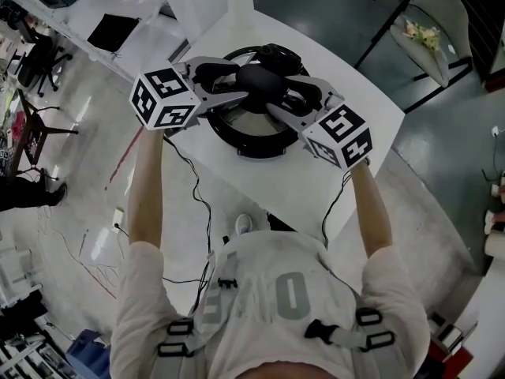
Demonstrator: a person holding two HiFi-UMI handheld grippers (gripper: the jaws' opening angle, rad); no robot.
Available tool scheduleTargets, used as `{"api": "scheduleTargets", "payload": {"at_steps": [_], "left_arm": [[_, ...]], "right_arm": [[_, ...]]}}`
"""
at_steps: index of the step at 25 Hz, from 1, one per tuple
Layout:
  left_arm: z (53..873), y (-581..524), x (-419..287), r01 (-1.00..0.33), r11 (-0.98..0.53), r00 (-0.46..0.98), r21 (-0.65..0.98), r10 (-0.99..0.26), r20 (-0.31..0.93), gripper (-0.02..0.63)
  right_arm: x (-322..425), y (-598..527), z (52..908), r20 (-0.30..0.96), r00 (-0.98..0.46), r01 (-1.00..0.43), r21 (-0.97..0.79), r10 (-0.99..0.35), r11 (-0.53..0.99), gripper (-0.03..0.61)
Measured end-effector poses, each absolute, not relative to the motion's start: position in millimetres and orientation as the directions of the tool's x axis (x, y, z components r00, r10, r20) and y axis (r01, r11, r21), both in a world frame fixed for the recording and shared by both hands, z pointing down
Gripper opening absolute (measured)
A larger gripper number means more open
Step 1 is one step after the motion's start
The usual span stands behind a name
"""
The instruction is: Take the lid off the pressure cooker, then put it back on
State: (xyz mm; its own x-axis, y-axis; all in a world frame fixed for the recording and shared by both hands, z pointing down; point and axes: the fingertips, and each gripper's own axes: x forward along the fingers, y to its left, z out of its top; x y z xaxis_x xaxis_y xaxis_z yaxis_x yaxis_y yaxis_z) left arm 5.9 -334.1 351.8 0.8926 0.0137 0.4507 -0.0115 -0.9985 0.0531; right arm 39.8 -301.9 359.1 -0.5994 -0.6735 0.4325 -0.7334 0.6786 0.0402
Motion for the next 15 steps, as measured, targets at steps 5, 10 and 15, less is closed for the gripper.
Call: {"api": "scheduleTargets", "payload": {"at_steps": [5, 10, 15], "left_arm": [[354.9, -335.3, 6.1, -0.008, -0.994, 0.901, 0.106, 0.038, 0.431, 0.254], [354.3, -335.6, 8.2, 0.012, -0.995, 0.902, 0.103, 0.056, 0.429, 0.27], [359.0, -332.8, 12.2, 0.053, -0.995, 0.894, 0.08, 0.083, 0.44, 0.27]], "right_arm": [[39.0, -302.1, 359.7, 0.429, -0.596, -0.735, 0.047, -0.678, 0.676, 0.232], [39.4, -302.9, 364.5, 0.457, -0.593, -0.73, 0.041, -0.663, 0.682, 0.227], [39.0, -303.9, 366.5, 0.465, -0.596, -0.728, 0.032, -0.655, 0.685, 0.225]]}}
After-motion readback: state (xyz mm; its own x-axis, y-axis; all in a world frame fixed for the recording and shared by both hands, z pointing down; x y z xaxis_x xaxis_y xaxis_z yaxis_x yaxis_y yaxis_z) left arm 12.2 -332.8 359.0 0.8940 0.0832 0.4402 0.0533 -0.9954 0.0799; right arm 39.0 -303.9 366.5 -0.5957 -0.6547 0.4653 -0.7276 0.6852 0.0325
